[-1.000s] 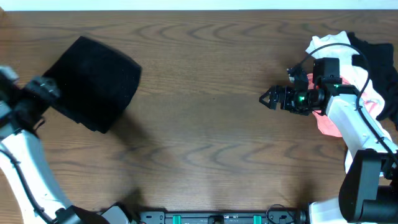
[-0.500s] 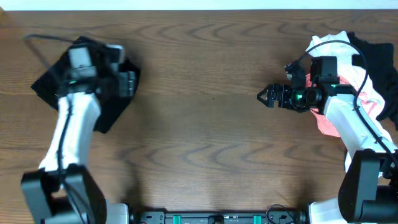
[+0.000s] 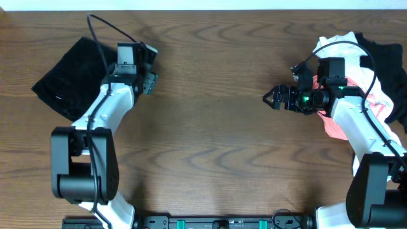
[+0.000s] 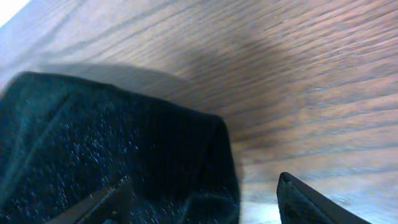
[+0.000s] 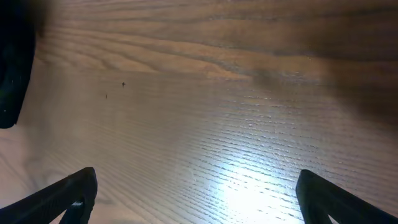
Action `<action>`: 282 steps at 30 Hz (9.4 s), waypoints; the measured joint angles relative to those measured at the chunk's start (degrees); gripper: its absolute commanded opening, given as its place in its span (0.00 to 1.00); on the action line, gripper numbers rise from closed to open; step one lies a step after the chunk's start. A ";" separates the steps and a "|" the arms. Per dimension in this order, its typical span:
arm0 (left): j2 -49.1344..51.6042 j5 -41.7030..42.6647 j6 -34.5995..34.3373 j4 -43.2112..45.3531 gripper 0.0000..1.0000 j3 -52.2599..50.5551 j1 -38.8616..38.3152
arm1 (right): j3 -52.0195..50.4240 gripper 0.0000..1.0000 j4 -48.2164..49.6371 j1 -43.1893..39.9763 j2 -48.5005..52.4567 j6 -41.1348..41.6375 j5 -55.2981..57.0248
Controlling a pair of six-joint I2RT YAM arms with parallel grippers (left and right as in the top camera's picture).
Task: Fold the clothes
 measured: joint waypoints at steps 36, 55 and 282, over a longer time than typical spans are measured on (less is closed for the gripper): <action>8.81 -10.97 8.70 29.42 0.13 0.20 2.27 | 0.00 0.99 0.00 0.00 0.00 0.42 0.00; 10.10 -20.79 -10.75 20.65 0.13 5.09 9.27 | 0.00 0.99 0.92 0.00 0.00 2.14 0.00; -38.40 17.77 -28.35 -44.00 0.98 5.84 10.49 | -59.52 0.99 29.38 3.93 -93.68 -11.96 24.57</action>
